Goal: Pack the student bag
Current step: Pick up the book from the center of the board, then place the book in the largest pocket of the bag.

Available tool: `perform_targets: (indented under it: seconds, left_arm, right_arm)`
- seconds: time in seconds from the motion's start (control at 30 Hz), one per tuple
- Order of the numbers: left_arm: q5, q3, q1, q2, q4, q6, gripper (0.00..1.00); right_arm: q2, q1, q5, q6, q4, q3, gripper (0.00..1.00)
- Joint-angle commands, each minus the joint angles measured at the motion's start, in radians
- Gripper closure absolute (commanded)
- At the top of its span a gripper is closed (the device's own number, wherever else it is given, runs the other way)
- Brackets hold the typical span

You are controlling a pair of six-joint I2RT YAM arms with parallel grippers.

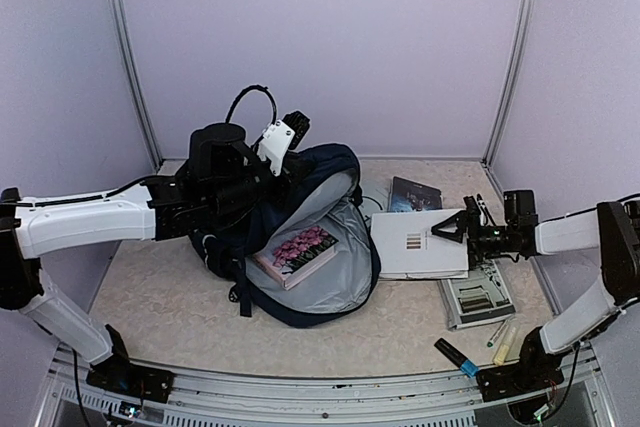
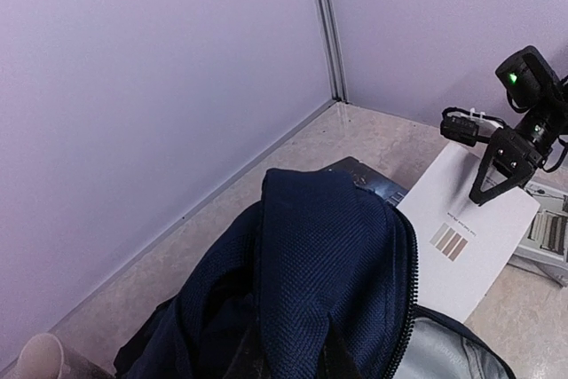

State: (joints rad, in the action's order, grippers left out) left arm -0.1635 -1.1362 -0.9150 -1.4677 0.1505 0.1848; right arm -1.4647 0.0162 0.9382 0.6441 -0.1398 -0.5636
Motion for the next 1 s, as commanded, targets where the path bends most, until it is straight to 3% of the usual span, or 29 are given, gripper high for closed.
perform_targets:
  seconds: [0.0, 0.07, 0.23, 0.5, 0.73, 0.87, 0.97]
  left_arm:
    - [0.011, -0.029, 0.0, -0.013, 0.065, -0.019, 1.0]
    - [0.01, -0.029, 0.0, -0.008, 0.062, -0.017, 1.0]
    - [-0.014, -0.014, 0.001, 0.034, 0.058, -0.005, 1.0]
    - [-0.081, -0.004, 0.006, 0.1, 0.044, 0.029, 1.0]
    - [-0.112, -0.003, 0.014, 0.113, 0.047, 0.047, 1.0]
    - [-0.114, -0.011, 0.015, 0.109, 0.065, 0.05, 1.0]
    - [-0.09, -0.016, 0.007, 0.11, 0.081, 0.044, 1.0]
  right_arm:
    - [0.039, 0.067, 0.091, 0.076, -0.117, -0.003, 0.07]
    - [0.04, 0.074, 0.078, 0.089, -0.115, -0.005, 0.15]
    - [0.087, 0.073, -0.01, 0.071, 0.012, -0.036, 0.51]
    - [0.269, 0.018, -0.156, 0.037, 0.29, -0.123, 0.68]
    - [0.447, -0.033, -0.134, 0.033, 0.449, -0.231, 0.74]
    - [0.476, 0.024, 0.057, 0.18, 0.327, -0.183, 0.74]
    - [0.482, 0.185, -0.064, 0.306, 0.216, -0.103, 0.76]
